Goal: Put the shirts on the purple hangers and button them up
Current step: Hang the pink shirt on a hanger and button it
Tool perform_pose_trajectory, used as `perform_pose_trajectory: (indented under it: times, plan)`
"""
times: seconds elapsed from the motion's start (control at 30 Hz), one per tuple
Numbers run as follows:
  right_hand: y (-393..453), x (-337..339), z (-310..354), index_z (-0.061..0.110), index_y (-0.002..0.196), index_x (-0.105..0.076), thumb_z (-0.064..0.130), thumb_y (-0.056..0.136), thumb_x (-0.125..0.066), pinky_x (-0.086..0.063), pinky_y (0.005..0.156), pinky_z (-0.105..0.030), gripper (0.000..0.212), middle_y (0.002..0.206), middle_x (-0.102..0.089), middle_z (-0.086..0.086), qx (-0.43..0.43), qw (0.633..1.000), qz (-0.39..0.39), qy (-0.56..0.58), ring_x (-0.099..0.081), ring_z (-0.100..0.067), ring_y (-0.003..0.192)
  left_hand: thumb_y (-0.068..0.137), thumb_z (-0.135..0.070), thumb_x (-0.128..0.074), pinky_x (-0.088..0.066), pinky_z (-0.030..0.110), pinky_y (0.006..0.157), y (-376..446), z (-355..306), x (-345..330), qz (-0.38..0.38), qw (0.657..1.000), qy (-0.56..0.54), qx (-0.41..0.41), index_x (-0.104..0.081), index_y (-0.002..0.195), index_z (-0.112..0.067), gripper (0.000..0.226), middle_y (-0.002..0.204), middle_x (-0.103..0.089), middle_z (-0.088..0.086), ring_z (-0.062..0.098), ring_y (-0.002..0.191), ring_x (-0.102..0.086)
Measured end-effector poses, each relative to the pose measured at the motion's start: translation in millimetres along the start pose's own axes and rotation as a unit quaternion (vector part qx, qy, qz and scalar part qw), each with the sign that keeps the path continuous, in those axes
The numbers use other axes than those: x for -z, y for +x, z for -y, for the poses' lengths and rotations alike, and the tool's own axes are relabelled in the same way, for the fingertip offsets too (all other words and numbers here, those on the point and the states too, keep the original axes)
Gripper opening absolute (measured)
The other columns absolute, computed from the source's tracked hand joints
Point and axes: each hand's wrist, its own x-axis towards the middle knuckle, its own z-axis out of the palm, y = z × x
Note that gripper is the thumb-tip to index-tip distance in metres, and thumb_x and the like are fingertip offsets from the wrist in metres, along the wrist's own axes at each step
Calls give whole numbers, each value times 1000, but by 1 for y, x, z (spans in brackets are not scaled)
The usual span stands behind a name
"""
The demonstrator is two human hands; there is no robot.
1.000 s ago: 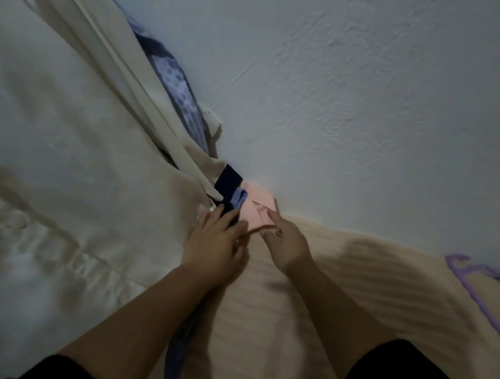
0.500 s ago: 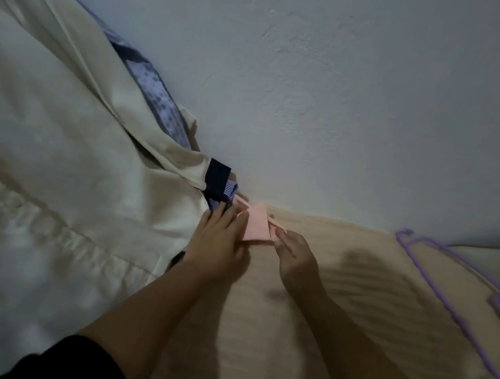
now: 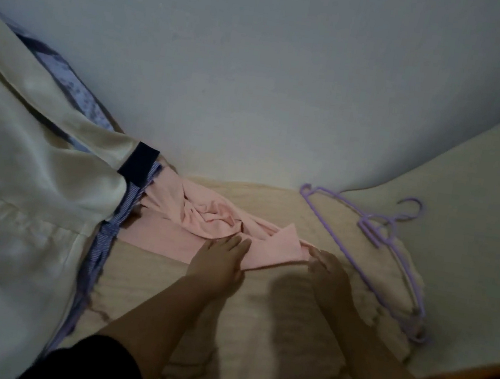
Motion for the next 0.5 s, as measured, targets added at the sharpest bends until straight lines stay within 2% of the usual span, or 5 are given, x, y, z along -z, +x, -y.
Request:
perform_pose_trajectory:
  times: [0.1,0.23,0.3,0.37,0.5]
  plan:
    - [-7,10,-16,6,124,-58,24,95,-43,-32,87,-20,37,126,-56,-16,-13,999,27,-35,-50,-26,118,92,-35,-47,-28,34,109,-2,-13,-13,20,1000,-2,-6,-24,149,-24,63,158,-24,3,21,142,-25]
    - [-4,1,-21,9,132,-52,48,70,-26,-34,99,-31,78,132,-50,-17,16,990,83,-110,-45,-30,124,90,-31,-50,-31,34,109,-6,-9,-20,22,1000,-15,-1,-23,151,-23,67,160,-14,4,22,144,-20]
    - [-5,-6,-16,16,137,-46,42,71,-39,-33,105,-39,71,141,-40,-14,46,974,47,-216,-37,-30,130,86,-32,-53,-34,34,107,-8,2,-22,6,1000,-12,-5,-26,150,-23,70,160,-16,4,23,141,-25]
    - [-4,-15,-11,20,126,-55,24,67,-53,-43,94,-48,59,135,-48,-13,146,950,-28,-275,-42,-31,124,84,-36,-56,-39,34,103,-10,16,-24,-13,1000,-8,-9,-27,149,-24,73,157,-22,3,24,136,-33]
    - [10,-34,-11,29,119,-58,25,60,-55,-44,86,-43,59,133,-55,-1,271,907,48,-317,-39,-22,125,85,-44,-57,-39,33,102,-8,36,-26,-8,999,-28,-27,-25,151,-26,76,154,-28,2,22,136,-33]
